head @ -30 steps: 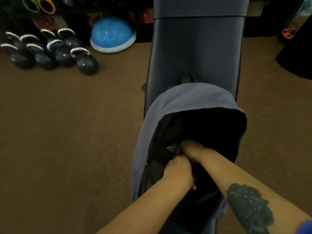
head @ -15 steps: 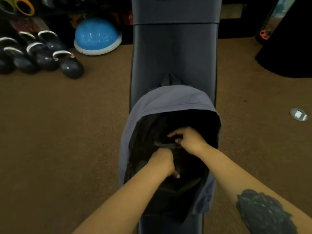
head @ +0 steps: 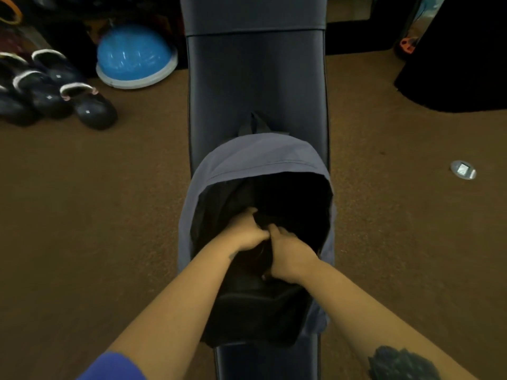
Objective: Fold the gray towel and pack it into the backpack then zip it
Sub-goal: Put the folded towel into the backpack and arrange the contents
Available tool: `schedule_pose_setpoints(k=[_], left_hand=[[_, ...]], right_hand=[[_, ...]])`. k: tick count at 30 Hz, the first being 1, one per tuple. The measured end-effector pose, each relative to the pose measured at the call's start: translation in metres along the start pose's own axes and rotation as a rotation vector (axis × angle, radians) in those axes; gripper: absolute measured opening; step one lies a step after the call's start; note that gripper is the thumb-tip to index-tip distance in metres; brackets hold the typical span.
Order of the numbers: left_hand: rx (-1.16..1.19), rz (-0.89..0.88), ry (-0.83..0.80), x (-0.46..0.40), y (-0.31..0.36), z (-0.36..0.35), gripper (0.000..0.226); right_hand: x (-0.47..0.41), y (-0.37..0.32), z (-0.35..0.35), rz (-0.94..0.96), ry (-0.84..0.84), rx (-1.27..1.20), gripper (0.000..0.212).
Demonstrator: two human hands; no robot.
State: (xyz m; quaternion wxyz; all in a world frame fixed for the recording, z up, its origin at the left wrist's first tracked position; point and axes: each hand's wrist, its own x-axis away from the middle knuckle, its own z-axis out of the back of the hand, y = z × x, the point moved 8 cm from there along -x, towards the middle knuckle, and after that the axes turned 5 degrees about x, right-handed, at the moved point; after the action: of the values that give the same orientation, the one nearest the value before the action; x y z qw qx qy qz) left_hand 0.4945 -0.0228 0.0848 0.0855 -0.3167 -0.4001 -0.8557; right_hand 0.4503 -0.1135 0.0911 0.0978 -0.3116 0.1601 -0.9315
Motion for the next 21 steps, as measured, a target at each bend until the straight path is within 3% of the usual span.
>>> schedule_pose_setpoints(k=[2, 5, 10, 13, 15, 18, 21], left_hand=[[0.128, 0.055, 0.01, 0.001, -0.007, 0.002, 0.062], [0.477, 0.162, 0.007, 0.006, -0.015, 0.001, 0.063], [0.606, 0.199, 0.151, 0.011, -0.023, 0.01, 0.052], [0.622, 0.193, 0.22, 0.015, -0.032, 0.013, 0.041], [0.52, 0.171, 0.258, 0.016, -0.036, 0.017, 0.035], [0.135, 0.082, 0.279, 0.023, -0.028, 0.025, 0.035], [-0.158, 0.042, -0.011, 0.036, -0.018, -0.003, 0.017]], right_hand=[[-0.006, -0.005, -0.004, -0.034, 0.007, -0.006, 0.108], [-0.011, -0.01, -0.007, -0.033, 0.065, 0.06, 0.109], [-0.01, -0.008, 0.002, 0.011, 0.168, 0.125, 0.103], [-0.005, 0.005, 0.015, -0.031, 0.16, 0.043, 0.099], [0.001, 0.015, 0.024, -0.067, 0.158, -0.033, 0.093], [0.012, 0.028, 0.037, -0.13, 0.194, -0.215, 0.086], [0.021, 0.037, 0.045, -0.183, 0.214, -0.251, 0.083]])
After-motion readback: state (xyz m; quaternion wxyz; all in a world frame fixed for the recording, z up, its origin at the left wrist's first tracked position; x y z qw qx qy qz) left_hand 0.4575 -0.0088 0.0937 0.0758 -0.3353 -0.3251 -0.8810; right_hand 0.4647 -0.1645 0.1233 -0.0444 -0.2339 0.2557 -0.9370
